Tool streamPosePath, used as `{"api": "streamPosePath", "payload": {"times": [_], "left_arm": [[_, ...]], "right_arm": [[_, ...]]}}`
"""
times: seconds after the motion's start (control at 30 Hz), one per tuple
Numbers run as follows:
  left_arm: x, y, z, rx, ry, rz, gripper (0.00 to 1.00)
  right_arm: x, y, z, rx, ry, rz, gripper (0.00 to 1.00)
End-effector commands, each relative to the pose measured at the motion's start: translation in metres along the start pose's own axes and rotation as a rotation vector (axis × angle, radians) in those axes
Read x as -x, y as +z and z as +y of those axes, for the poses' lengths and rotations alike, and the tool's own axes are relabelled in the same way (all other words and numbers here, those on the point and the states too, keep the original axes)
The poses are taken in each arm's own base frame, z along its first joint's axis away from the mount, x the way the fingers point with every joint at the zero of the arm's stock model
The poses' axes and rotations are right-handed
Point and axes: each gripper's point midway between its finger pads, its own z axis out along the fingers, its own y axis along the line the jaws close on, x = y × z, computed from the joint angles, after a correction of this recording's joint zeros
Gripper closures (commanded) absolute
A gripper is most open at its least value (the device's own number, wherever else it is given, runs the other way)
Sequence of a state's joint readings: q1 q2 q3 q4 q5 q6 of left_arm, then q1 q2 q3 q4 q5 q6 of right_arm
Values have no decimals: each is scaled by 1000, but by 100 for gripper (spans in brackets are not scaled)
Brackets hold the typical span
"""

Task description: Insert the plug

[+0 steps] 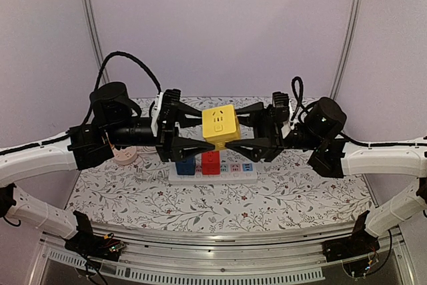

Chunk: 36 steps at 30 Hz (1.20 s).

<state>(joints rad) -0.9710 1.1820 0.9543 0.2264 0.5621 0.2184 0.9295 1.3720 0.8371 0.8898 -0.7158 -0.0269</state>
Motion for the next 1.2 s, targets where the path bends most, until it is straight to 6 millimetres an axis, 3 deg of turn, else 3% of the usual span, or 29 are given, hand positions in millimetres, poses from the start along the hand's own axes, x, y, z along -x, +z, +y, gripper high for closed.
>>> {"api": "streamPosePath", "payload": {"times": [0.0,0.33,0.5,0.57,0.7,0.73,0.8,0.87,0.9,0.93,1.17], "left_arm": [[18,-1,-4,-12,-4,-67,50],[12,4,-5,-7,-4,-43,27],[10,5,-8,-18,4,-37,33],[7,6,-10,-28,4,-29,41],[7,5,-15,-49,13,-26,93],[7,4,-13,-43,14,-23,100],[6,2,-12,-31,17,-10,100],[0,0,-9,-11,17,29,100],[-5,-1,-8,0,18,56,100],[-10,-3,-6,14,27,86,100],[-42,-14,7,98,113,278,100]], "right_arm": [[-2,4,-16,-78,-27,7,100],[1,5,-17,-89,-42,-3,100],[1,5,-17,-93,-48,-5,100],[2,6,-16,-89,-51,-9,100],[2,6,-15,-87,-49,-7,100],[1,5,-16,-93,-46,-2,100],[-5,3,-18,-117,-32,21,85],[-16,0,-22,-151,-12,75,46],[-19,-4,-25,-178,-5,108,14],[-25,-8,-25,-194,9,159,3],[-41,-44,-10,-176,-63,581,1]]}}
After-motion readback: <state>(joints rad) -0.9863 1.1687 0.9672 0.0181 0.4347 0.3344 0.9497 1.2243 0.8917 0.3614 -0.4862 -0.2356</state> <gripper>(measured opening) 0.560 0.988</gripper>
